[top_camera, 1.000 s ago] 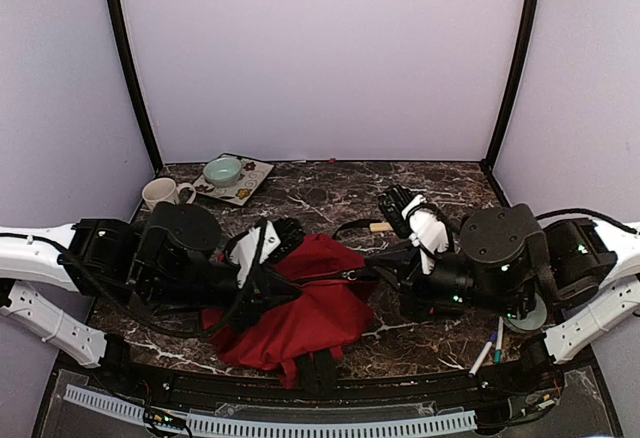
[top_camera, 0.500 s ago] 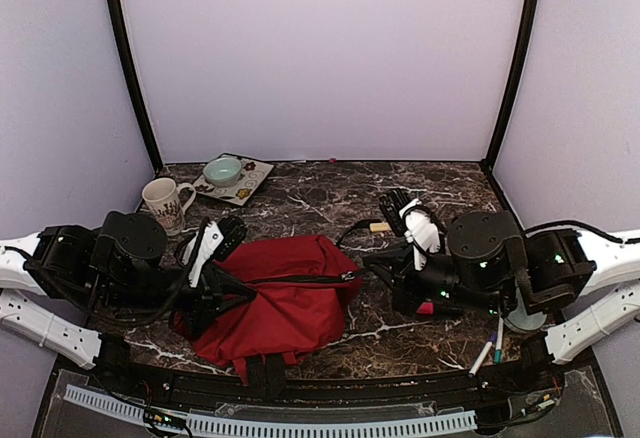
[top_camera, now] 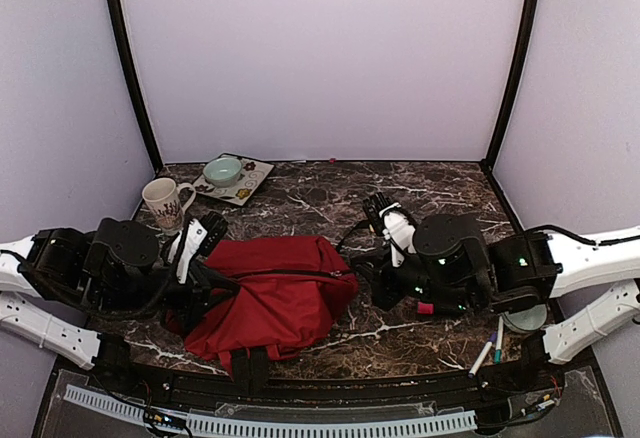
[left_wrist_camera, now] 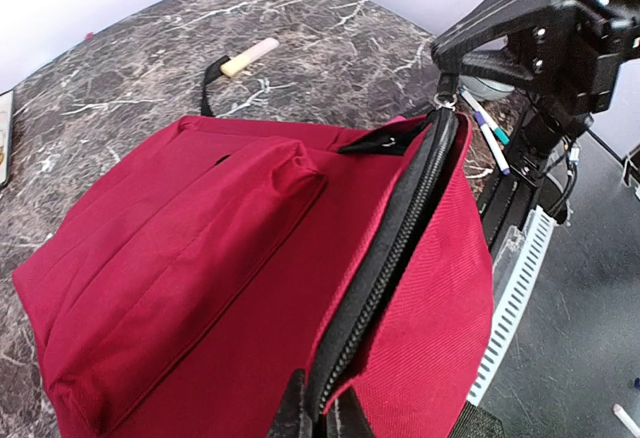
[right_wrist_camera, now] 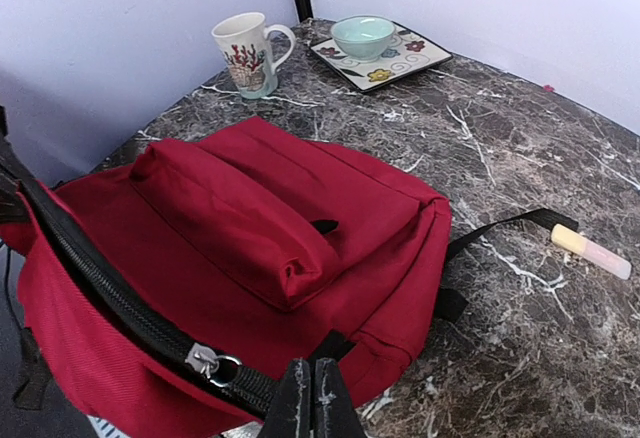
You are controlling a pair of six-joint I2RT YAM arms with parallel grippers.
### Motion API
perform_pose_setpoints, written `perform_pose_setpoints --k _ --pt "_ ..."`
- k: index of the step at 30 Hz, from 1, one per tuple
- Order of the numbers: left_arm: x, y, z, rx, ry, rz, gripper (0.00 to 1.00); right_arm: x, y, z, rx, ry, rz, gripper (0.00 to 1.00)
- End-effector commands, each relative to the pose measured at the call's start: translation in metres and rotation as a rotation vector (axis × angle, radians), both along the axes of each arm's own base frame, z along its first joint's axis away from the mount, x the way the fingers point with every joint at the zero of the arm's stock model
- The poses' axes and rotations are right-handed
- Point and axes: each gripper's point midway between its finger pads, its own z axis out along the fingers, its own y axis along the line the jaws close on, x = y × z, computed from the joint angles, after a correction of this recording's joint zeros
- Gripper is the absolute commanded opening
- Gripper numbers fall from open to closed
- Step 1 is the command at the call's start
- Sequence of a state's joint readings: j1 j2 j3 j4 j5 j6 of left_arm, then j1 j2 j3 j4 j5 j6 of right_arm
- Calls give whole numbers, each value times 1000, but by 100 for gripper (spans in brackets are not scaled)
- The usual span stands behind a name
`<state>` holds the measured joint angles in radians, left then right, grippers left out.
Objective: Pack the student bag
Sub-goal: Zip the student bag into the largest pocket of the bag, then hold the student bag at the center of the board.
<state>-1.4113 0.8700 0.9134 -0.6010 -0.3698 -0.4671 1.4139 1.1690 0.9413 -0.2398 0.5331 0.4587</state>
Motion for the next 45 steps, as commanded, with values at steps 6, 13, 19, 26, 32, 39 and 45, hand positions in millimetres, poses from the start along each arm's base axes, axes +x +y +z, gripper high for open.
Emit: perform_pose_setpoints --k 6,13,19,26,32,39,45 --pt "15 65 -8 45 -7 195 0 53 -35 -36 -56 56 -172 0" --pt "9 75 -3 -23 15 183 0 61 -37 -43 -72 68 -161 0" --pt "-1 46 4 -41 12 61 29 37 4 -24 18 105 64 0" --pt "-10 -6 8 -17 18 -76 74 -7 59 -4 83 93 319 0" --pt "-18 -46 -5 2 72 -150 75 -39 95 6 106 74 470 0" --pt "-23 -80 0 -78 88 -206 76 -48 115 30 157 31 526 0" --pt "-26 -87 -26 20 154 -199 74 -47 115 34 183 32 513 0"
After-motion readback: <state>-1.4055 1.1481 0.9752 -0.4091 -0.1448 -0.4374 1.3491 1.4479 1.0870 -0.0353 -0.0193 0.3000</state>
